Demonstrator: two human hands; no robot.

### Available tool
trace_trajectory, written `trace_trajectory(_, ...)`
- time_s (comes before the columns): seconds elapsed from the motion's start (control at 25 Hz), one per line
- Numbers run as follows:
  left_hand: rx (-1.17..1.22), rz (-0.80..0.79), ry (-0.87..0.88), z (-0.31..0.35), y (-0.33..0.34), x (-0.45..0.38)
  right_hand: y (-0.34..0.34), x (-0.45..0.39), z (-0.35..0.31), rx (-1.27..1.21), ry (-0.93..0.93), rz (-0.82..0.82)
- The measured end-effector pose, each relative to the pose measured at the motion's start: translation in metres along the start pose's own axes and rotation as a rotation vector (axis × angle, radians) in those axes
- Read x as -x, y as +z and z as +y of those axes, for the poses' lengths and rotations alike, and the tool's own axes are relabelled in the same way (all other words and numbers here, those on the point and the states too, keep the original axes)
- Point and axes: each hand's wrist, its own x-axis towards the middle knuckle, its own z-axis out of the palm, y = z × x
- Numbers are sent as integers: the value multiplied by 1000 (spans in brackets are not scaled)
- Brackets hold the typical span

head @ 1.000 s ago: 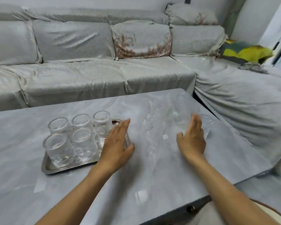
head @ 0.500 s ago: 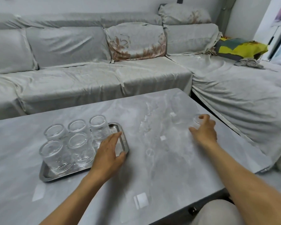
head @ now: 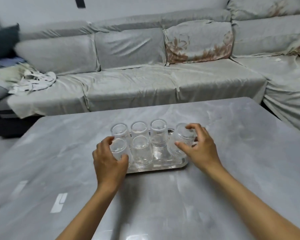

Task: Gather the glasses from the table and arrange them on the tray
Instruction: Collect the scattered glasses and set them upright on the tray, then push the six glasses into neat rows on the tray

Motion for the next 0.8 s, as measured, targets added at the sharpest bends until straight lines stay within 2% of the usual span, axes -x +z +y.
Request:
trace_trajectory(0.12, -34, -234, -208, -38, -3, -7, 36, -2, -16, 62, -13, -64)
trace_trajectory(0.2, 66, -328, -229, -51, 1, -10, 50, -5, -16, 106, -2, -82)
trace_trajectory(0.36, 115, -316, -208, -66, 7, -15, 70, -4, -5, 151, -7, -103)
trace_trajectory(0.64, 38, -315, -145, -83, 9, -19, 82, -1, 1, 229, -43, -143)
trace_trajectory(0.8, 63, -361, -135, -86, 8, -24, 81, 4, 1, 136, -37, -173)
